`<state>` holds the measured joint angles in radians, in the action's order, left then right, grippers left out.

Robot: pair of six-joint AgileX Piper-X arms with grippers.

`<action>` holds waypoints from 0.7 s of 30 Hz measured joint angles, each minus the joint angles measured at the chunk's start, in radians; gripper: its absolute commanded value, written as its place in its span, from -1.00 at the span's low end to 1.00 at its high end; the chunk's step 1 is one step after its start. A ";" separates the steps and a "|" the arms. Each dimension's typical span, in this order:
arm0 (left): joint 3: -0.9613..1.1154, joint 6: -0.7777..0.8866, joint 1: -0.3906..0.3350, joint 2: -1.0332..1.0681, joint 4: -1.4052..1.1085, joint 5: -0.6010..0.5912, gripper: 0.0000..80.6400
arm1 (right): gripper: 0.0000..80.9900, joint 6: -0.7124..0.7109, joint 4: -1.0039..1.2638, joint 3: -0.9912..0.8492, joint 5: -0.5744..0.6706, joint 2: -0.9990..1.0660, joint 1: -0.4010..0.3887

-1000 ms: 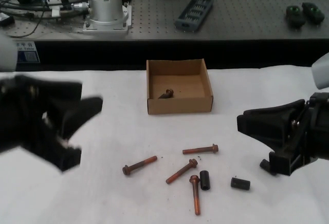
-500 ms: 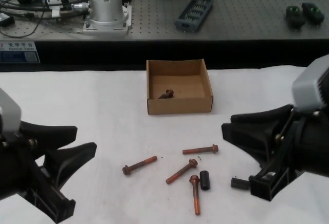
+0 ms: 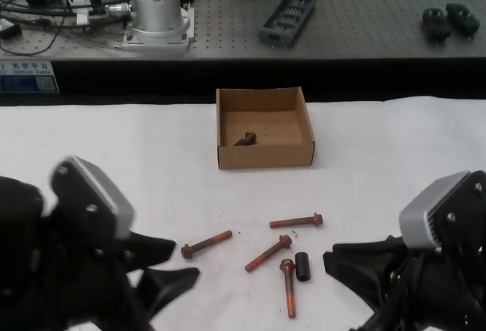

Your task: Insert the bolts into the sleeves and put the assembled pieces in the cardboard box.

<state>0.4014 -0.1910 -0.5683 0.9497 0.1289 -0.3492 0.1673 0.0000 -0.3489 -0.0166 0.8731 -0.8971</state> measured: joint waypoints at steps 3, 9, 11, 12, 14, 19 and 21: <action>0.000 0.080 -0.075 0.055 -0.053 0.066 -0.24 | -0.78 0.005 -0.007 0.000 -0.061 -0.005 0.000; 0.013 0.287 -0.179 0.153 -0.111 0.177 -0.24 | -0.78 0.056 -0.050 0.000 -0.168 -0.037 0.000; 0.032 0.360 -0.211 0.202 -0.111 0.213 -0.24 | -0.78 0.101 -0.082 0.000 -0.210 -0.065 0.000; 0.046 0.378 -0.229 0.231 -0.113 0.217 -0.24 | -0.78 0.130 -0.113 0.000 -0.243 -0.076 0.000; 0.076 0.404 -0.257 0.284 -0.111 0.223 -0.24 | -0.78 0.149 -0.136 0.000 -0.280 -0.103 0.000; 0.214 0.443 -0.310 0.434 -0.010 0.265 -0.24 | -0.78 0.168 -0.178 0.000 -0.347 -0.168 0.000; 0.283 0.468 -0.318 0.492 0.093 0.299 -0.24 | -0.78 0.191 -0.220 0.000 -0.381 -0.206 0.000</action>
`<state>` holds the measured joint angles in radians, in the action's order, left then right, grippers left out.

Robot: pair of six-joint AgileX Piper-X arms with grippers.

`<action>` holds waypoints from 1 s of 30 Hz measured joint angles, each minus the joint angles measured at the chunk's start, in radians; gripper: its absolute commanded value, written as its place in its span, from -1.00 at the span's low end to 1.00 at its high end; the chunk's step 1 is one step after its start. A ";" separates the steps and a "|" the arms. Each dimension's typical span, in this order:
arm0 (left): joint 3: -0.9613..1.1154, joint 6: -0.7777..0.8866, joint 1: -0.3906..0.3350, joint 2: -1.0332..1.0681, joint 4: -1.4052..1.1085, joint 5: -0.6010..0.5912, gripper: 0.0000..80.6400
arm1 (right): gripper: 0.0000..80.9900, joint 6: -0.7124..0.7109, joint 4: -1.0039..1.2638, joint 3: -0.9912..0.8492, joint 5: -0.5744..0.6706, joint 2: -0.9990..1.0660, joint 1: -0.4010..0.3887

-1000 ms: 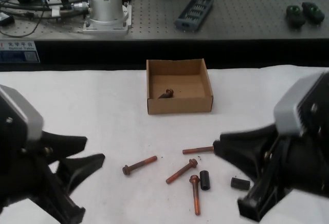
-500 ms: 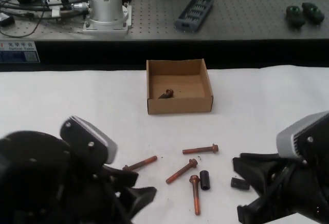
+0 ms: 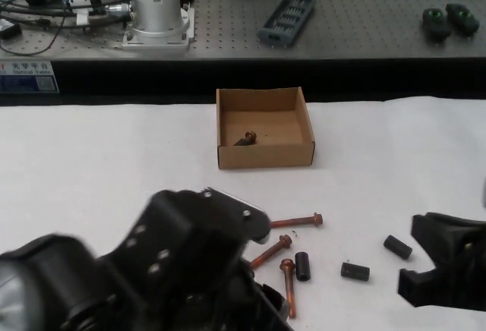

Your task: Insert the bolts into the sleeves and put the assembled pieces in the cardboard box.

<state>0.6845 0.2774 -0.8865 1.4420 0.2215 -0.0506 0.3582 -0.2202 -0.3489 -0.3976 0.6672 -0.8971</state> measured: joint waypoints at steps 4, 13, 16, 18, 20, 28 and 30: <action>0.062 0.064 0.000 0.050 0.107 0.013 -0.24 | -0.78 0.042 -0.076 0.000 -0.015 -0.064 0.000; 0.079 0.241 -0.011 0.065 0.146 0.018 -0.24 | -0.47 0.110 -0.116 0.000 -0.018 -0.073 0.000; 0.081 0.319 -0.048 0.074 0.164 0.028 -0.24 | -0.37 0.163 -0.119 0.000 -0.018 -0.073 0.000; 0.081 0.336 -0.058 0.080 0.166 0.032 -0.24 | -0.37 0.173 -0.119 0.000 -0.018 -0.073 0.000; 0.081 0.355 -0.075 0.096 0.171 0.032 -0.24 | -0.37 0.173 -0.119 0.000 -0.018 -0.073 0.000; 0.085 0.425 -0.094 0.138 0.190 0.032 -0.27 | -0.37 0.180 -0.119 0.000 -0.004 -0.073 0.000; 0.099 0.435 -0.094 0.149 0.205 0.032 -0.27 | -0.37 0.180 -0.119 0.000 0.000 -0.073 0.000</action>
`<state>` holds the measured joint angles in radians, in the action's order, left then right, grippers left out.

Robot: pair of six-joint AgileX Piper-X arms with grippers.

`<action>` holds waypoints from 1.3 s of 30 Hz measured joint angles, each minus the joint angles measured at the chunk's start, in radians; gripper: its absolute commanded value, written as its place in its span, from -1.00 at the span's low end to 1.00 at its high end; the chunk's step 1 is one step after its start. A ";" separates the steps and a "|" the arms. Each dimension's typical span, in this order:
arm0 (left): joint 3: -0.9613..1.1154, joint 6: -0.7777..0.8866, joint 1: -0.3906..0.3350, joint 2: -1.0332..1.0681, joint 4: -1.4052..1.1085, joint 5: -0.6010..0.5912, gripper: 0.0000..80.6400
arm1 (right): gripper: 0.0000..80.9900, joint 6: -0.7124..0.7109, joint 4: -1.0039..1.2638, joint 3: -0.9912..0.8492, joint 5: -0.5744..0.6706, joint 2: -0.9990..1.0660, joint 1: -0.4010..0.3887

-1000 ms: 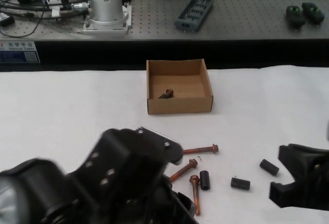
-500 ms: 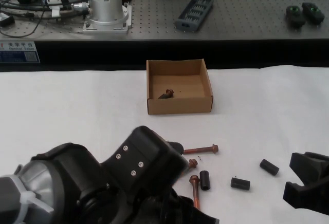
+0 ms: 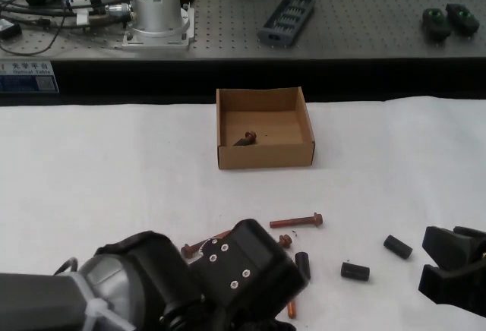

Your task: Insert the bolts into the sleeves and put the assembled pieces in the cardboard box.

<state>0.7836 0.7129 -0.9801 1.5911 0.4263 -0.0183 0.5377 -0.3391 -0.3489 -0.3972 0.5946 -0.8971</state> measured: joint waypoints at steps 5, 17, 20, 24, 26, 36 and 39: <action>0.041 0.006 0.000 0.045 0.023 0.000 -0.27 | -0.37 0.000 0.000 0.000 0.014 0.000 0.000; 0.170 -0.056 0.000 0.154 0.154 0.000 -0.27 | -0.37 0.000 0.000 0.000 0.018 0.000 0.000; 0.193 -0.073 0.000 0.168 0.181 0.000 -0.27 | -0.37 0.000 0.000 0.000 0.018 0.000 0.000; 0.213 -0.094 0.000 0.181 0.209 0.000 -0.27 | -0.37 0.000 0.000 0.000 0.018 0.000 0.000; 0.220 -0.103 0.000 0.183 0.220 0.000 -0.27 | -0.37 0.000 0.000 0.000 0.018 0.000 0.000; 0.223 -0.127 -0.004 0.186 0.246 0.039 -0.76 | -0.56 0.000 0.000 0.000 0.018 0.000 0.000; 0.223 -0.152 -0.004 0.186 0.247 0.043 -0.79 | -0.56 0.000 0.000 0.000 0.018 0.000 0.000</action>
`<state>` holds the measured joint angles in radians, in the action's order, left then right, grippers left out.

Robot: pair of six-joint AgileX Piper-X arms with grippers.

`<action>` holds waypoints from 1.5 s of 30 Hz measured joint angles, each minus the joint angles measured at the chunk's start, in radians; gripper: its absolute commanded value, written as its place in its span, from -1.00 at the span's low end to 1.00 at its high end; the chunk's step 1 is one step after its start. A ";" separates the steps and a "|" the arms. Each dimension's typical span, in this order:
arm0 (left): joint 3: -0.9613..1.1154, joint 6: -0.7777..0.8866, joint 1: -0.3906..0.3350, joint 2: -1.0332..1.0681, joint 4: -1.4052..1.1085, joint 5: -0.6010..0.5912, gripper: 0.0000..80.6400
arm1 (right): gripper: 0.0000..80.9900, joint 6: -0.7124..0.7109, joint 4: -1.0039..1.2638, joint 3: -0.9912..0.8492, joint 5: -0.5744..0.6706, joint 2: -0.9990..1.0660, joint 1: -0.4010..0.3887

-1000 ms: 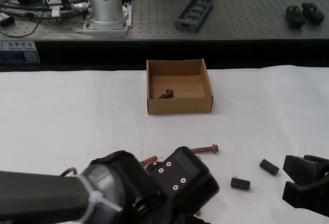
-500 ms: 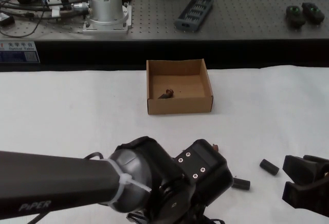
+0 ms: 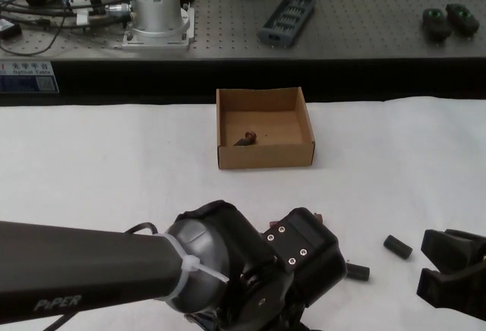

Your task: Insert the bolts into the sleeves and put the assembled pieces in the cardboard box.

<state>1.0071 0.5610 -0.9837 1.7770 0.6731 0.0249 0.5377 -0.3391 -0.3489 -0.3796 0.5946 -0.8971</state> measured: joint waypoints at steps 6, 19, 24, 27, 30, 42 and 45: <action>0.000 -0.023 -0.001 0.000 -0.031 0.041 -0.79 | -0.56 0.000 0.000 0.000 0.029 0.000 0.000; -0.053 -0.115 0.078 -0.216 -0.126 0.264 -0.79 | -0.56 0.000 0.084 0.002 0.203 0.158 0.062; -0.190 -0.122 0.181 -0.388 -0.151 0.271 -0.79 | -0.56 -0.019 0.162 0.002 0.236 0.218 0.102; -0.252 -0.128 0.205 -0.474 -0.168 0.271 -0.79 | -0.56 -0.030 0.233 0.002 0.287 0.298 0.139; -0.343 -0.134 0.216 -0.613 -0.198 0.271 -0.79 | -0.56 -0.030 0.272 -0.017 0.340 0.418 0.166; -0.501 -0.121 0.216 -1.073 -0.214 0.219 -0.79 | -0.56 -0.037 0.166 -0.338 0.388 0.842 0.173; -0.501 -0.120 0.216 -1.131 -0.206 0.219 -0.79 | -0.54 -0.017 0.113 -0.403 0.391 0.898 0.173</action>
<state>0.5064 0.4406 -0.7679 0.6459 0.4671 0.2436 0.5211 -0.2266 -0.7514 0.0110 1.4929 -0.7241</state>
